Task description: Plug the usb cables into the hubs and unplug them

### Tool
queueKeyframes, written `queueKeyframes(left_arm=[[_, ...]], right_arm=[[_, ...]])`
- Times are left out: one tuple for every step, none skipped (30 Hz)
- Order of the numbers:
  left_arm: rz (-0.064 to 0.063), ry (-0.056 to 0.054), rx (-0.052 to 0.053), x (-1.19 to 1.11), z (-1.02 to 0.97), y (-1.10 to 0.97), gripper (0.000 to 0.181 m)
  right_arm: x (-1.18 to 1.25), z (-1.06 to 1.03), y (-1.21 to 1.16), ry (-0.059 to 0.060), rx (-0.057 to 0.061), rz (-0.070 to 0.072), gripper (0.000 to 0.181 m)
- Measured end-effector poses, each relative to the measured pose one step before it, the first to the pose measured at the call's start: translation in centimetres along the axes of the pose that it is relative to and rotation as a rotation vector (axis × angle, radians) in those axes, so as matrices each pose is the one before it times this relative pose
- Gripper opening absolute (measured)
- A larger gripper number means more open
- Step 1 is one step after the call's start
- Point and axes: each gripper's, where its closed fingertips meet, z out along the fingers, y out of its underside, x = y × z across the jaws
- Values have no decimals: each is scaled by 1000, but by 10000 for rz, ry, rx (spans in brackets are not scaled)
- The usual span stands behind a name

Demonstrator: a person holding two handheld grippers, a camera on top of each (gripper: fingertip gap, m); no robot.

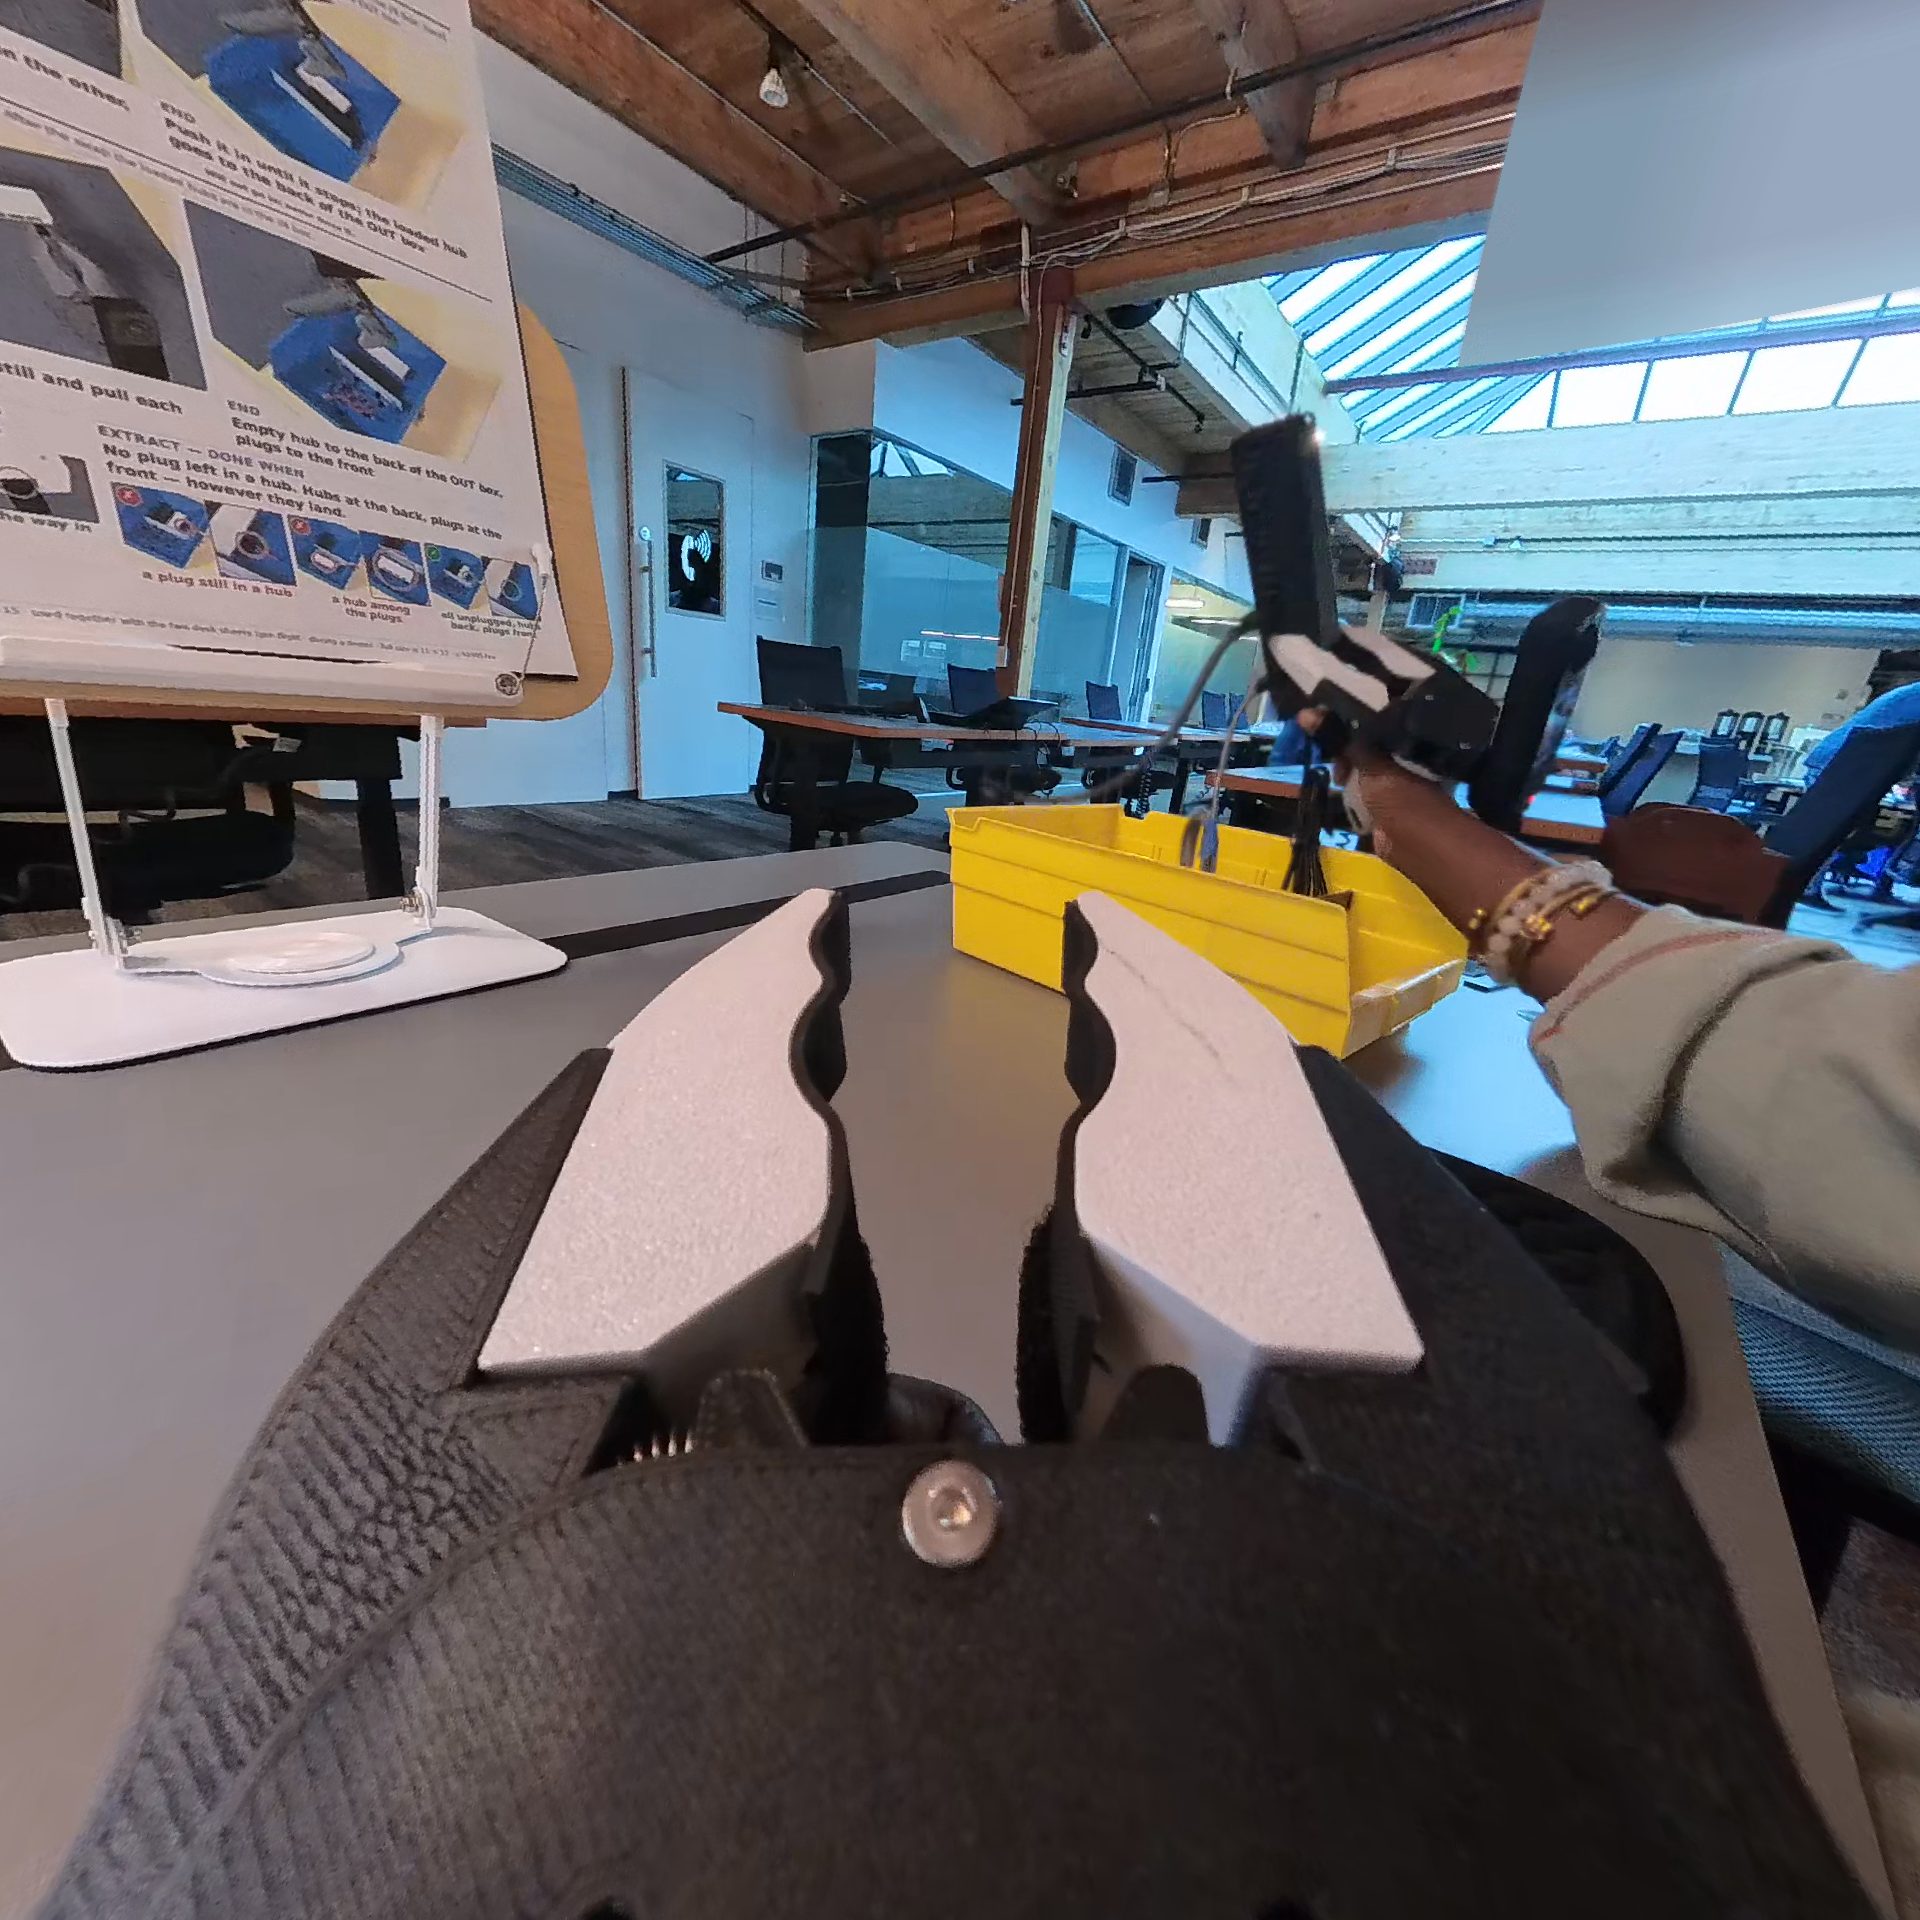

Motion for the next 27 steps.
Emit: queueKeyframes(left_arm=[[22, -9, 11, 15, -19, -7, 39], [20, -14, 17, 6, -24, -17, 39], [11, -10, 16, -7, -4, -35, 39], [0, -1, -4, 4, 5, 8, 39], [3, 11, -18, 15, 12, 19, 39], [9, 7, -5, 29, 3, 11, 39], [17, -3, 12, 14, -19, -21, 39], [17, -10, 12, 13, -24, -21, 39], [8, -10, 9, -3, -27, -9, 39], [-1, -3, 5, 5, -1, -7, 39], [-1, 0, -5, -8, 2, 7, 39], [-2, 4, -10, 3, 6, 16, 38], [1, 3, -4, 7, 5, 8, 38], [8, 2, 0, 6, -5, -1, 38], [2, -4, 4, -8, -18, -11, 38], [-12, -8, 8, -18, -24, 0, 38], [-24, -8, 6, -45, -6, 5, 38], [-33, -3, -7, -34, 3, 6, 38], [-36, 6, -15, -32, 15, 21, 38], [-25, 5, -16, -14, 19, 35, 38], [-7, 9, -15, -6, 10, 33, 38], [1, 12, -8, 11, 8, 13, 38], [3, 3, 0, 1, -3, 10, 38], [-5, -7, 0, -20, -3, -3, 38], [-15, -6, 1, -21, 0, 6, 38], [-14, -3, -3, -17, -3, 12, 38], [-8, -1, -7, -13, 5, 10, 38]], right_arm=[[-195, -540, 108, -31, -151, -364, 26], [-348, -479, -93, -159, -43, -394, 26], [-464, -387, -102, -245, -50, -349, 27], [-521, -293, -51, -313, -74, -272, 27], [-585, -226, 29, -397, -100, -231, 27], [-658, -149, 108, -472, -135, -178, 27], [-780, -65, 194, -590, -189, -105, 26], [-866, 18, 312, -671, -298, -79, 27], [-827, 130, 553, -648, -503, -96, 27], [-770, 245, 835, -632, -756, -33, 26], [-796, 367, 1081, -676, -932, 86, 25], [-1003, 456, 1338, -824, -1079, 137, 24], [-1045, 560, 1561, -824, -1204, 148, 24], [-839, 651, 1546, -638, -1142, 108, 23], [-561, 684, 1201, -413, -851, -62, 23], [-365, 603, 734, -256, -532, -145, 23], [-321, 493, 445, -259, -379, -102, 23], [-241, 332, 299, -253, -345, -63, 23], [-143, 230, 147, -203, -292, -17, 23], [-75, 205, 58, -175, -235, 24, 24], [-89, 209, 81, -178, -230, 32, 24], [-84, 211, 114, -166, -235, -7, 25], [-74, 200, 31, -111, -161, -35, 27], [-25, 205, -35, -53, -103, -21, 30], [37, 215, 87, 2, -171, -27, 30], [53, 249, 152, 9, -204, -68, 29], [-23, 271, 109, -51, -179, -89, 29]])
